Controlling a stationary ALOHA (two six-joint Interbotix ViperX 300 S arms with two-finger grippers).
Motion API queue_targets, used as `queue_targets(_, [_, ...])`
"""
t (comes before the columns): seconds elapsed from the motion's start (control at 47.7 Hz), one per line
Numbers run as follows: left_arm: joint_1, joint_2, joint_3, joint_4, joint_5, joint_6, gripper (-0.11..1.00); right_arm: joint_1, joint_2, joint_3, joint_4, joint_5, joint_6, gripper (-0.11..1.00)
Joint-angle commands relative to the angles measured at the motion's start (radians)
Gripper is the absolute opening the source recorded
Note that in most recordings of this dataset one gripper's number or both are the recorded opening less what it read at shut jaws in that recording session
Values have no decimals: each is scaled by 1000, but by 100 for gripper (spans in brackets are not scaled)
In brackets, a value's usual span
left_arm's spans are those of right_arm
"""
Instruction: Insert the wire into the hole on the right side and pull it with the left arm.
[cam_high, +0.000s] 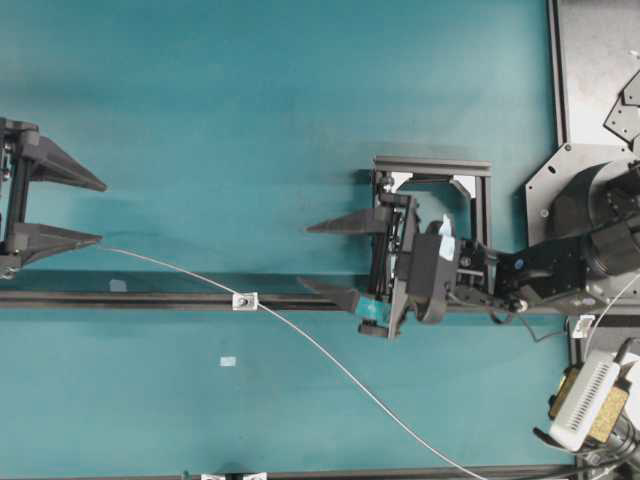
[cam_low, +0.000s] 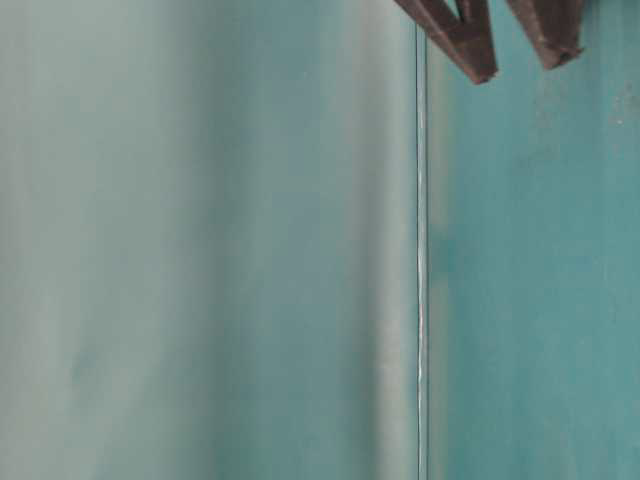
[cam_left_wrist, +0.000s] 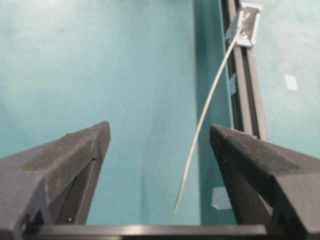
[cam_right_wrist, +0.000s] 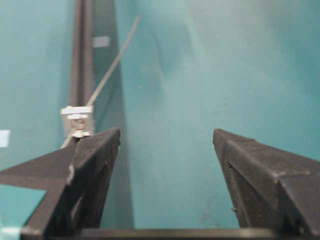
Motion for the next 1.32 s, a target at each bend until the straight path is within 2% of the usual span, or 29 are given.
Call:
queue_targets(0.0, [17,-9,-14,3,-11,3,87,-12,-31,0,-3,-9,-3,84])
queue_targets(0.399, [57,-5,-15,3,-58,72,87,-34,-43,18,-9,-8,-29,84])
queue_targets(0.629, [95,8,-9,3,-64,74,87,-52,-43,21,-9,-3,-34,84])
queue_targets(1.301, [95,6,-8,3,-66,72,87,-54,-43,21,-9,-3,-26,84])
